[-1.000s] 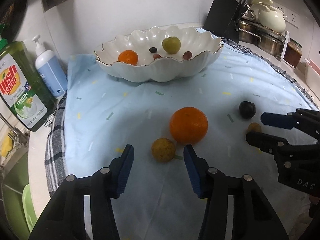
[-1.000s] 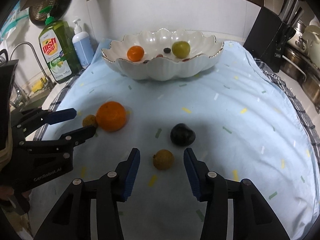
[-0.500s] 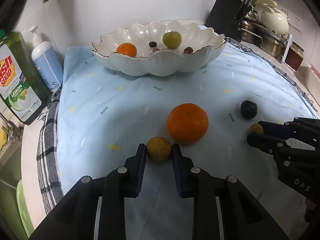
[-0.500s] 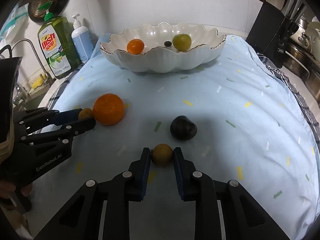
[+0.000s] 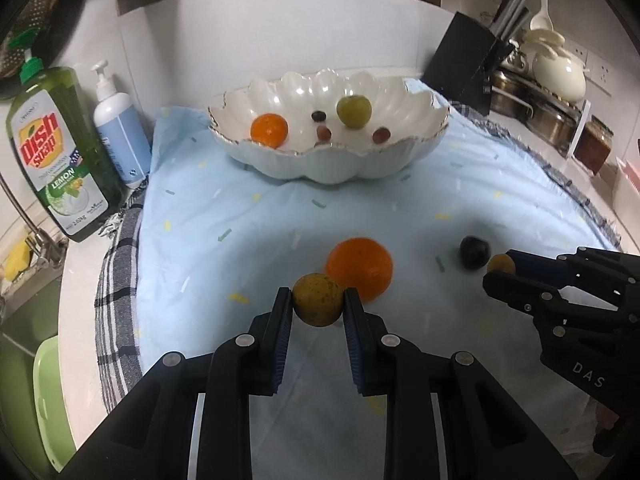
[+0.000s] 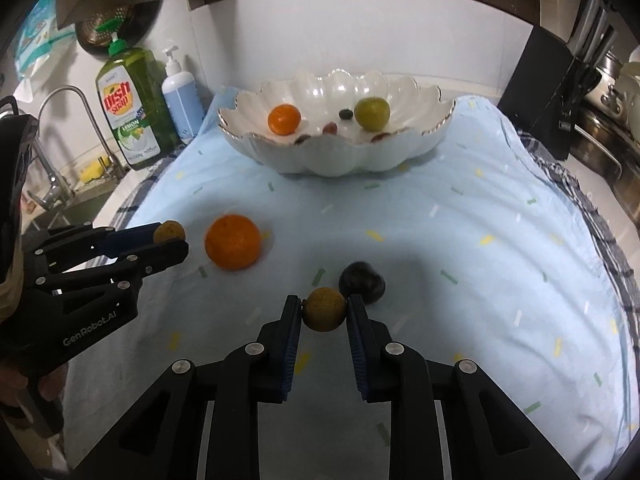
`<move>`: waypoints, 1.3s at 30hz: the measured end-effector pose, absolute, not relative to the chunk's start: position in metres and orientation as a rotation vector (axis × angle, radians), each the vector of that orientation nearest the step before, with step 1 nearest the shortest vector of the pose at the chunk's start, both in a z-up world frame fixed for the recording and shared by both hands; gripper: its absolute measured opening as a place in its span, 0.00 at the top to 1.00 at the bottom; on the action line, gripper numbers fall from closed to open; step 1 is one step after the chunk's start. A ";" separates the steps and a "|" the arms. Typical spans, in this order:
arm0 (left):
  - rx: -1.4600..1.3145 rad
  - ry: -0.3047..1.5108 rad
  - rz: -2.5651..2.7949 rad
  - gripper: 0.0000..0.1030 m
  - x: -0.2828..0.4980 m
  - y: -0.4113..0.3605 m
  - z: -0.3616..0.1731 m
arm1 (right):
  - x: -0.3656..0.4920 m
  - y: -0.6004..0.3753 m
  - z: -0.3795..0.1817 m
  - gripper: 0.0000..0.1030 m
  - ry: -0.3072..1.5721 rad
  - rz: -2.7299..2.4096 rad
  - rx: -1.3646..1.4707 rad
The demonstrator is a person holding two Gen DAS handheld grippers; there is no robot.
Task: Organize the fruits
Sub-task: 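Lift both small fruits over the white bowl and open both tools to drop them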
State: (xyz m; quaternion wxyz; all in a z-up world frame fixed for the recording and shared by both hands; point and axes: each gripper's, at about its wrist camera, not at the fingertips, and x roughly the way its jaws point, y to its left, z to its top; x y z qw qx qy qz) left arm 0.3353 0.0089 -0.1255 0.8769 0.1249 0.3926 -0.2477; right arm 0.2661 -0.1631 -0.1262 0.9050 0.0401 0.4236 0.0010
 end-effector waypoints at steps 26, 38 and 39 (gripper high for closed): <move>0.132 0.630 -0.391 0.75 0.323 -0.023 -0.041 | 0.287 -0.206 -0.048 0.76 0.678 0.108 0.043; 0.138 0.545 -0.335 0.75 0.336 -0.028 -0.012 | 0.309 -0.214 -0.020 0.76 0.588 0.124 -0.012; 0.138 0.541 -0.332 0.75 0.337 -0.028 -0.011 | 0.312 -0.214 -0.018 0.76 0.582 0.127 -0.014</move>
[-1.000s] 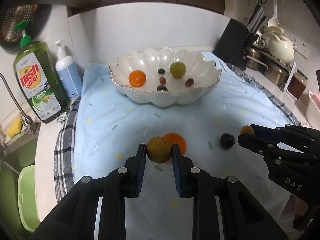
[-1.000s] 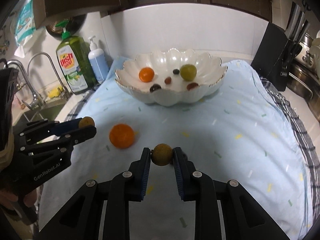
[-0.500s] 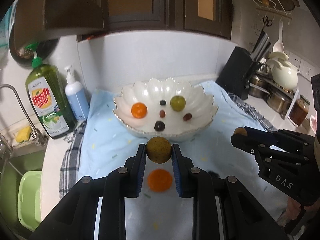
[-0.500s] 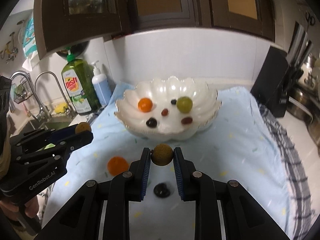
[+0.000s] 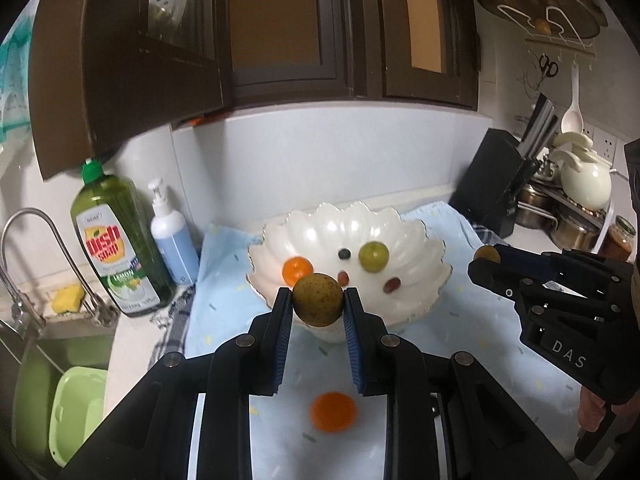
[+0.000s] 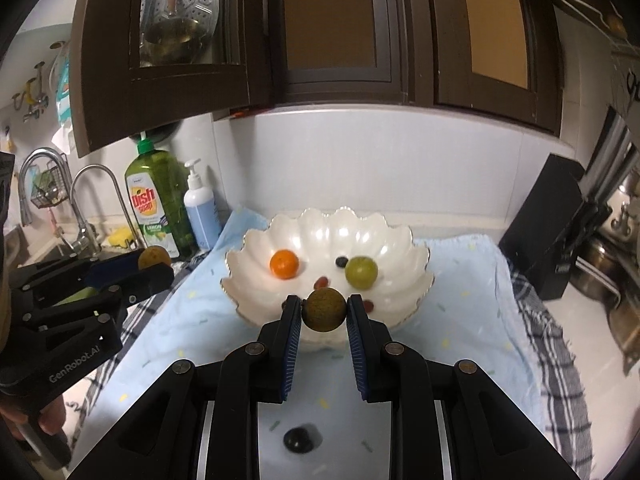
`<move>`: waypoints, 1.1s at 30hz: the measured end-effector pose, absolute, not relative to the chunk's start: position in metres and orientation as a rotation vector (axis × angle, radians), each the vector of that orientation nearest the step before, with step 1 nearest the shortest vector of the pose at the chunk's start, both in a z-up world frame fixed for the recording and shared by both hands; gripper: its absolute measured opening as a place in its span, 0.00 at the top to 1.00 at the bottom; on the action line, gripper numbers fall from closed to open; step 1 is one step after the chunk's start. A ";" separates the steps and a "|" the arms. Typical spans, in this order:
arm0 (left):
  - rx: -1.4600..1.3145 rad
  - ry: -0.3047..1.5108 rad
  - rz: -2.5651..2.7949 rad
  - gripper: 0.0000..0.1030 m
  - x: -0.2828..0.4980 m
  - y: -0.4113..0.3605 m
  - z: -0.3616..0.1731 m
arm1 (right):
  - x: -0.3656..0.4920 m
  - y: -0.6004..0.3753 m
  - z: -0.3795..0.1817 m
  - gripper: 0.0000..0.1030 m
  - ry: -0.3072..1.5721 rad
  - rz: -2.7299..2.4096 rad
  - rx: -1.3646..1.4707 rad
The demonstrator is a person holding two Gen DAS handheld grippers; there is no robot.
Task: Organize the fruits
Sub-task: 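Lift both small fruits over the white bowl and open both tools to drop them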
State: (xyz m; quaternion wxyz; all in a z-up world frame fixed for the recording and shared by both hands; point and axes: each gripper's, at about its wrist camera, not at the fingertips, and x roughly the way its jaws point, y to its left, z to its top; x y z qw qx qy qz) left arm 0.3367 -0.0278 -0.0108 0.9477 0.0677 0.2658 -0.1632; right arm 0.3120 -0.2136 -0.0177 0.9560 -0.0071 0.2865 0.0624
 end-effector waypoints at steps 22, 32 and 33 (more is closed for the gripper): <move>0.106 0.586 -0.286 0.75 0.422 -0.049 -0.017 | 0.407 -0.238 -0.028 0.76 0.627 0.104 -0.020; 0.105 0.661 -0.271 0.75 0.457 -0.056 -0.043 | 0.451 -0.250 -0.055 0.76 0.713 0.085 -0.025; 0.104 0.674 -0.271 0.75 0.462 -0.057 -0.047 | 0.454 -0.250 -0.058 0.76 0.722 0.085 -0.028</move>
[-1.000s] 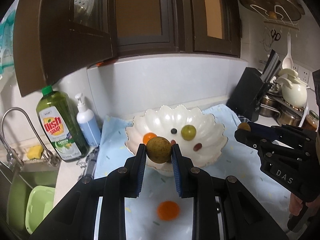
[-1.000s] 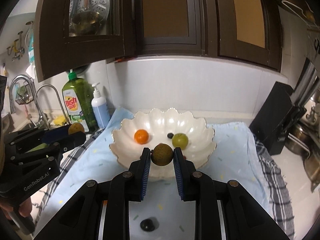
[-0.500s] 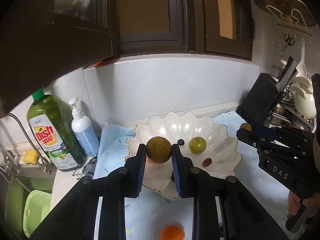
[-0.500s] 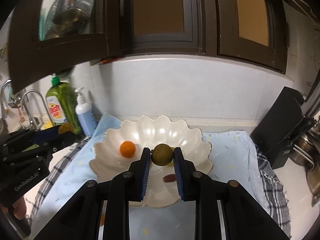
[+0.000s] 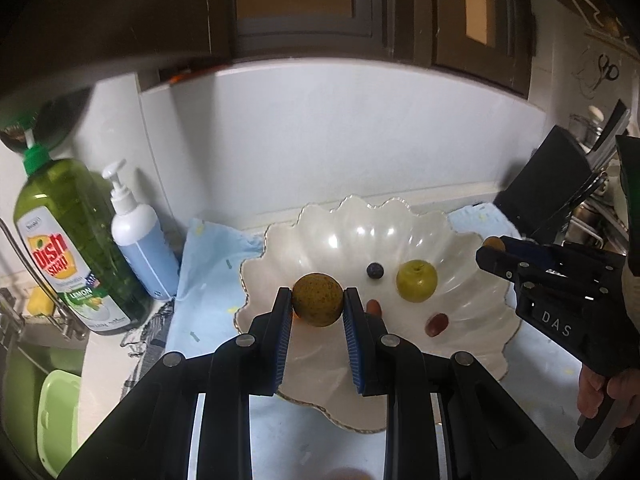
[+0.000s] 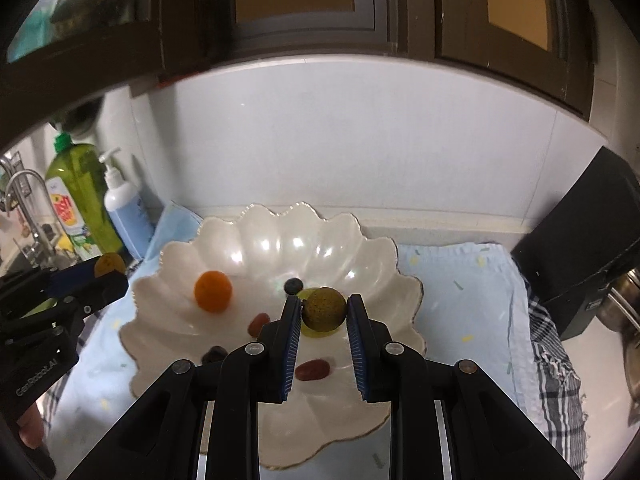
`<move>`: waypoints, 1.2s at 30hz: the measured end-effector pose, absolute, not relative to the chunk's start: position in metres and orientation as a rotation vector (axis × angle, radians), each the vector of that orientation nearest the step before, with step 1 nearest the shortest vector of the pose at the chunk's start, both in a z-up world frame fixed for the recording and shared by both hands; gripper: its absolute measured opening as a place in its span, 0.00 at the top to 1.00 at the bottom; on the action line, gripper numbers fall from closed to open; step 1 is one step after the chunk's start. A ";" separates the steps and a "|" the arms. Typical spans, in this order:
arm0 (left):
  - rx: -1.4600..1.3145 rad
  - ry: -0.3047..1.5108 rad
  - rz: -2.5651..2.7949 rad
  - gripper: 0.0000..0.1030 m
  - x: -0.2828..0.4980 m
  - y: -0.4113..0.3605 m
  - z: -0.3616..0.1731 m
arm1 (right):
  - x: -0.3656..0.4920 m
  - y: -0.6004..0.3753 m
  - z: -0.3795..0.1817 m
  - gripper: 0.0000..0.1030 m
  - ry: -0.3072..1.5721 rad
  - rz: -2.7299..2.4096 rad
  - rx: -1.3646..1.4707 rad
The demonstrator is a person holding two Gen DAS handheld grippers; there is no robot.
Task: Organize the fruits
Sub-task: 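Lift both small fruits over the white bowl and open both tools to drop them, then withdraw both tools toward the last mandarin and the dark plum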
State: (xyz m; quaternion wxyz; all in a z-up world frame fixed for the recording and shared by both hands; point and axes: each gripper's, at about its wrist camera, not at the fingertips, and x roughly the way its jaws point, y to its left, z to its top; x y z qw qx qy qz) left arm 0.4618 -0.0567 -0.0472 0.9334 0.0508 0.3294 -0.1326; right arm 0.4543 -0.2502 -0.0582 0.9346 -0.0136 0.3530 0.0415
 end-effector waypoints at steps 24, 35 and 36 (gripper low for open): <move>0.104 0.786 -0.268 0.50 0.495 -0.063 -0.085 | 0.484 -0.262 -0.096 0.63 0.842 0.042 0.002; 0.102 0.746 -0.270 0.37 0.476 -0.058 -0.068 | 0.457 -0.259 -0.075 0.45 0.788 0.020 0.004; 0.102 0.737 -0.273 0.36 0.472 -0.057 -0.065 | 0.452 -0.259 -0.070 0.43 0.775 0.017 0.004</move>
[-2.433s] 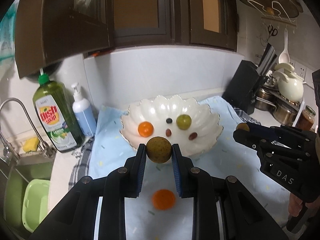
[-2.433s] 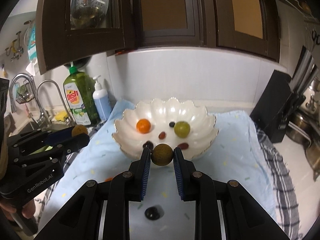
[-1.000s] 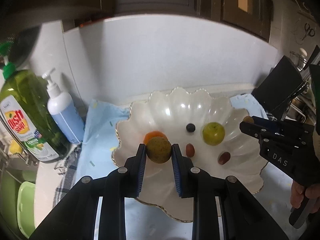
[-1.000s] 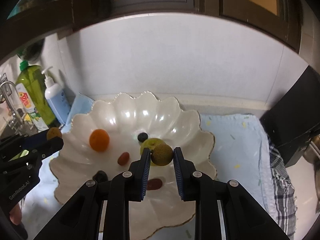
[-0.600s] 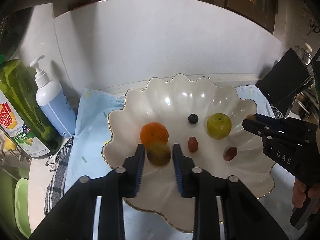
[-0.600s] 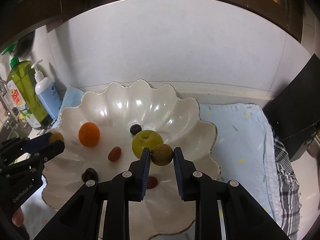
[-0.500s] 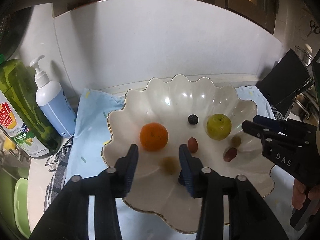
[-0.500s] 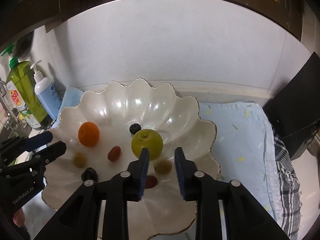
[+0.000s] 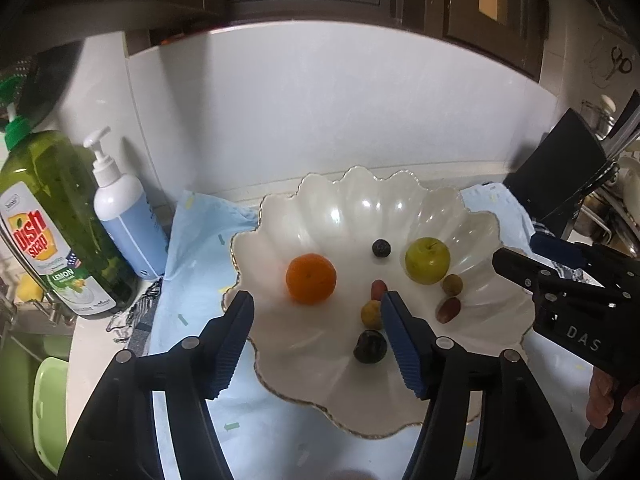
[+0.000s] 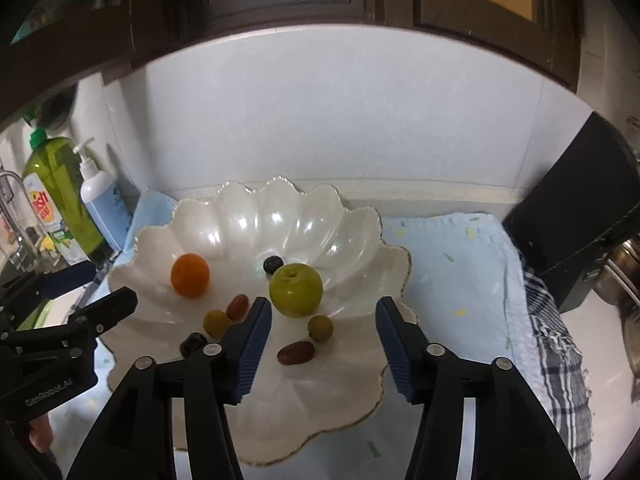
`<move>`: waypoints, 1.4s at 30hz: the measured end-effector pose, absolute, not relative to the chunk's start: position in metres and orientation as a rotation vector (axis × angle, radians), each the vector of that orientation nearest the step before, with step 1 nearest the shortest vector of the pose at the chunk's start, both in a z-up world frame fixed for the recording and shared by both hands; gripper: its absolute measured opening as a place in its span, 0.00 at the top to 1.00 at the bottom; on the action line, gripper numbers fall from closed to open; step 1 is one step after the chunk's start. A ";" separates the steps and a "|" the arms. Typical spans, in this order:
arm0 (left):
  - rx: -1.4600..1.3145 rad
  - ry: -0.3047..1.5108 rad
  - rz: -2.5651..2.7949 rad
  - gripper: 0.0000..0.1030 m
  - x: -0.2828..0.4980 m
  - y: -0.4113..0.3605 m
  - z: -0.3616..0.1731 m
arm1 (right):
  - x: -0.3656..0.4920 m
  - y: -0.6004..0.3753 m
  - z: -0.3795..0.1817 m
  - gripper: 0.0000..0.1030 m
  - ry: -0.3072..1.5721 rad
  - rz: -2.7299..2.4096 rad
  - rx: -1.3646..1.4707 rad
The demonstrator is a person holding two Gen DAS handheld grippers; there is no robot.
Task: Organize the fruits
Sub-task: 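Withdraw both tools toward the last mandarin and the dark plum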
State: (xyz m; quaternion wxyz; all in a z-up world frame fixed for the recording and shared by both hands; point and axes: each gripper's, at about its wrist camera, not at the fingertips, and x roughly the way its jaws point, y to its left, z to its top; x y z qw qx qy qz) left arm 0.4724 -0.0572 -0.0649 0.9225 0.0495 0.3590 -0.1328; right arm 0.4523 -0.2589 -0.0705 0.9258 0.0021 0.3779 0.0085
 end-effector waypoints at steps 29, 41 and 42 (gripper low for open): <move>0.106 0.539 -0.344 0.21 0.361 -0.020 0.005 | 0.320 -0.213 0.009 0.41 0.548 -0.022 -0.035; 0.166 0.536 -0.383 0.21 0.330 -0.004 -0.002 | 0.279 -0.190 0.000 0.41 0.537 -0.031 -0.034; 0.178 0.540 -0.389 0.21 0.329 -0.003 -0.004 | 0.277 -0.189 -0.002 0.41 0.542 -0.029 -0.033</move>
